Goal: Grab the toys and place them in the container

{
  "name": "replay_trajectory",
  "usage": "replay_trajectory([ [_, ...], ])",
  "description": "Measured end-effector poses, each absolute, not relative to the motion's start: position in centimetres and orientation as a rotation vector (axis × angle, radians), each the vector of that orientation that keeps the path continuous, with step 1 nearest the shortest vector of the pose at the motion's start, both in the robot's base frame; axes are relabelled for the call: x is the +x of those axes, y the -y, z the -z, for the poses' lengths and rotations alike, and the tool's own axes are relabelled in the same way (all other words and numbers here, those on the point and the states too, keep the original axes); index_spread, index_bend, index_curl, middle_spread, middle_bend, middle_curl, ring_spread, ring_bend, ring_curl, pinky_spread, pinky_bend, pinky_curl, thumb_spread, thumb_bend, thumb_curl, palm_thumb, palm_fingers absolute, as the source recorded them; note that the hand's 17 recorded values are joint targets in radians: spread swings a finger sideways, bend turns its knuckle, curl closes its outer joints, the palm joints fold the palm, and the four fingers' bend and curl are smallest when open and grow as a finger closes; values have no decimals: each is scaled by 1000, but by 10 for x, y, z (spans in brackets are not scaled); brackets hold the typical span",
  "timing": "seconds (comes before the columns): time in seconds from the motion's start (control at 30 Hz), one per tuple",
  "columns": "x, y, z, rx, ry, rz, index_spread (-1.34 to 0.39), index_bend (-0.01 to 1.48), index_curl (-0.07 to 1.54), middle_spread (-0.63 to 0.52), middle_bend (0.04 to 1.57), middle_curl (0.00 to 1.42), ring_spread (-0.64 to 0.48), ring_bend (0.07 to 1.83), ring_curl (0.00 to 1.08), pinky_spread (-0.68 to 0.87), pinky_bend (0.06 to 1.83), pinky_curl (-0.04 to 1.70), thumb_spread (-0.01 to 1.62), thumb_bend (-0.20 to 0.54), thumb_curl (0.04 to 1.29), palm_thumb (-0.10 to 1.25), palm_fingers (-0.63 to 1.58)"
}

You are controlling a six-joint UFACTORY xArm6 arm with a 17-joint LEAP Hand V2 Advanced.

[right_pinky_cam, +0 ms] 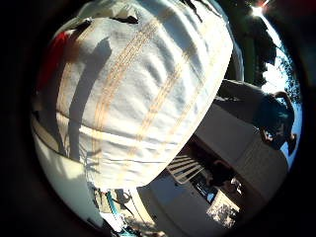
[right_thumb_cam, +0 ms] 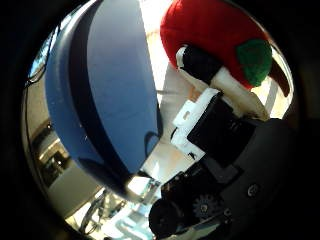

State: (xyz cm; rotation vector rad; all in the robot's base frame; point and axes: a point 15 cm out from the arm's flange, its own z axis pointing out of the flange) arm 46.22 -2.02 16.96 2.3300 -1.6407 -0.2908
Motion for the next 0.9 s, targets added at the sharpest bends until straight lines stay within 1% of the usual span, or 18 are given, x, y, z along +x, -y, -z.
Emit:
replay_trajectory([
  [0.03, 463, 20, -176, 2335, 1648, 278, -435, 165, 133, -184, 828, 677, 38, 1175, 604, 355, 861, 401, 1085, -17, 463, 896, 1083],
  [0.13, 465, 22, -207, 2349, 1703, 212, -518, 237, 120, -208, 896, 752, 2, 1212, 655, 340, 1087, 507, 1101, -2, 484, 950, 1127],
  [0.17, 463, 24, -218, 2344, 1727, 194, -552, 271, 115, -215, 920, 779, -9, 1224, 669, 330, 1145, 541, 1107, -1, 494, 969, 1122],
  [0.2, 459, 26, -226, 2332, 1740, 195, -568, 284, 113, -218, 933, 792, -14, 1234, 675, 325, 1165, 555, 1110, -1, 501, 977, 1113],
  [0.23, 452, 27, -232, 2318, 1742, 212, -616, 338, 110, -228, 963, 830, -28, 1252, 691, 306, 1220, 597, 1123, -5, 512, 991, 1087],
  [0.37, 412, 25, -267, 2255, 1723, 313, -700, 426, 104, -242, 1002, 894, -48, 1286, 720, 276, 1289, 663, 1139, -11, 536, 997, 1036],
  [0.43, 402, 15, -299, 2276, 1714, 291, -762, 497, 102, -251, 1027, 942, -59, 1312, 745, 256, 1322, 710, 1154, -11, 550, 1005, 991],
  [0.57, 401, -41, -355, 2404, 1654, 173, -836, 591, 100, -260, 1052, 1000, -76, 1349, 769, 237, 1352, 762, 1166, -17, 567, 989, 937],
  [0.73, 401, -123, -400, 2526, 1612, 48, -909, 688, 94, -268, 1079, 1056, -88, 1390, 788, 215, 1384, 814, 1175, -14, 587, 986, 896],
  [0.8, 405, -154, -403, 2554, 1592, 25, -927, 717, 92, -269, 1086, 1071, -92, 1405, 795, 210, 1388, 830, 1177, -15, 593, 986, 880],
  [0.9, 416, -199, -389, 2574, 1548, 19, -958, 762, 87, -271, 1099, 1093, -98, 1426, 803, 202, 1396, 855, 1184, -16, 601, 980, 858],
])
